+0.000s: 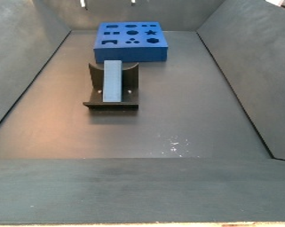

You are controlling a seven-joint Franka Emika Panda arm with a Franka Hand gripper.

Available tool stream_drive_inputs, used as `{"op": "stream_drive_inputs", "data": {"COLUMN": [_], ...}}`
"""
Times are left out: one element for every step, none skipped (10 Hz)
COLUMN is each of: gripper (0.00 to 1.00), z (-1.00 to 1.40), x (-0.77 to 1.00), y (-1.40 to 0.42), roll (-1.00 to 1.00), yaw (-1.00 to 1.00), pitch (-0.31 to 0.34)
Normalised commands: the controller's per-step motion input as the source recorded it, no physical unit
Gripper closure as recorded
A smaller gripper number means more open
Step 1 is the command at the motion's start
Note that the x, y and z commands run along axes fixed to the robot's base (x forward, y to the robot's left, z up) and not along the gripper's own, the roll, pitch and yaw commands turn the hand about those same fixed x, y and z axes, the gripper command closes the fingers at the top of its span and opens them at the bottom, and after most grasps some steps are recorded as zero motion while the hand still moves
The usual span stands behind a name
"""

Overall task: Pick up the rectangle object. Move up. Place the rectangle object on the fixture. Regrasp the rectangle object. Move to above the board. Insert the rectangle object.
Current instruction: Regrasp the rectangle object.

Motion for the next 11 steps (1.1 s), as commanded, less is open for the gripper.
{"op": "stream_drive_inputs", "data": {"gripper": [0.0,0.0,0.0,0.0,0.0,0.0,0.0,0.0,0.0,0.0,0.0], "z": [-0.02,-0.01,-0.01,-0.01,-0.01,-0.02,-0.02,-0.01,-0.01,-1.0,-1.0], "x": [0.05,0.06,0.06,0.07,0.08,0.09,0.1,0.09,0.09,0.03,0.03], "y": [-0.03,-0.04,-0.04,-0.04,-0.04,-0.05,-0.04,-0.04,-0.04,0.07,0.07], "roll": [1.0,1.0,1.0,1.0,1.0,0.9,0.71,0.48,0.4,0.4,0.39], "yaw": [0.04,0.05,0.05,0.08,0.1,0.11,0.12,0.15,0.17,0.26,0.27], "pitch": [0.039,0.075,0.093,0.151,0.181,0.223,0.229,0.216,0.198,0.126,0.106]}}
